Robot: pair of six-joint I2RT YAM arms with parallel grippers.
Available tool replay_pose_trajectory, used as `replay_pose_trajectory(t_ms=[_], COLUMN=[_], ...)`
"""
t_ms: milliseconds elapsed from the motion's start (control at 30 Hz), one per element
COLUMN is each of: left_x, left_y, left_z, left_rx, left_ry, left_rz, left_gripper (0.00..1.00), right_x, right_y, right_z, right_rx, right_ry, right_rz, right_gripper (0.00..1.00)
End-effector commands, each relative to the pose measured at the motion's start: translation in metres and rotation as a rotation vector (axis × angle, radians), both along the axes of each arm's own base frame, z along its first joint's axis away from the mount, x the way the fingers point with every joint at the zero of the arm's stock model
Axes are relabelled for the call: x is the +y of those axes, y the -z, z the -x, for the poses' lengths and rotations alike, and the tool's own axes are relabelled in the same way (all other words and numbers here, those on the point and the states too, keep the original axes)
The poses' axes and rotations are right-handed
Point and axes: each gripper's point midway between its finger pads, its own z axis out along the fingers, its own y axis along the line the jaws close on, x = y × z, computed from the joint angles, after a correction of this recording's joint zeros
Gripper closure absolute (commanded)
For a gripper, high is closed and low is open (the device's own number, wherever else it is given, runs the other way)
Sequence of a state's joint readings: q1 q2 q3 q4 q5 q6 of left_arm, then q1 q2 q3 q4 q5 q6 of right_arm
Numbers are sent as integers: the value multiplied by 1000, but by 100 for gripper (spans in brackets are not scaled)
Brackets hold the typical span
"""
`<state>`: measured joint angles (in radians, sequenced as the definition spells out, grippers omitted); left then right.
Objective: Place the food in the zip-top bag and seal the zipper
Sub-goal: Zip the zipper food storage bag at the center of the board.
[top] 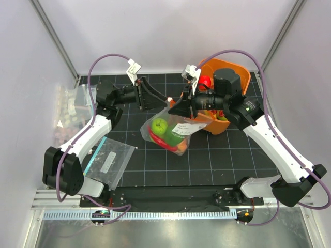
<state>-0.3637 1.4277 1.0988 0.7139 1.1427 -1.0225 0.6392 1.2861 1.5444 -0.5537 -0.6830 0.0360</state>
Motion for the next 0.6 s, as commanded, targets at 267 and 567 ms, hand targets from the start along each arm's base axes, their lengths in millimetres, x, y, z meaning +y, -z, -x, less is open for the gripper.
replay_pose_trajectory(t_ms=[267, 567], left_x=[-11, -11], left_y=[-6, -6], left_z=[8, 3], left_rx=[-50, -110], left_ry=[22, -3], left_rz=[18, -29], left_gripper=[75, 100], right_x=[-3, -15], right_y=[-37, -12], right_z=[5, -5], right_rx=[-93, -73], right_ry=[1, 104], right_rz=[-85, -21], right_gripper=[99, 60])
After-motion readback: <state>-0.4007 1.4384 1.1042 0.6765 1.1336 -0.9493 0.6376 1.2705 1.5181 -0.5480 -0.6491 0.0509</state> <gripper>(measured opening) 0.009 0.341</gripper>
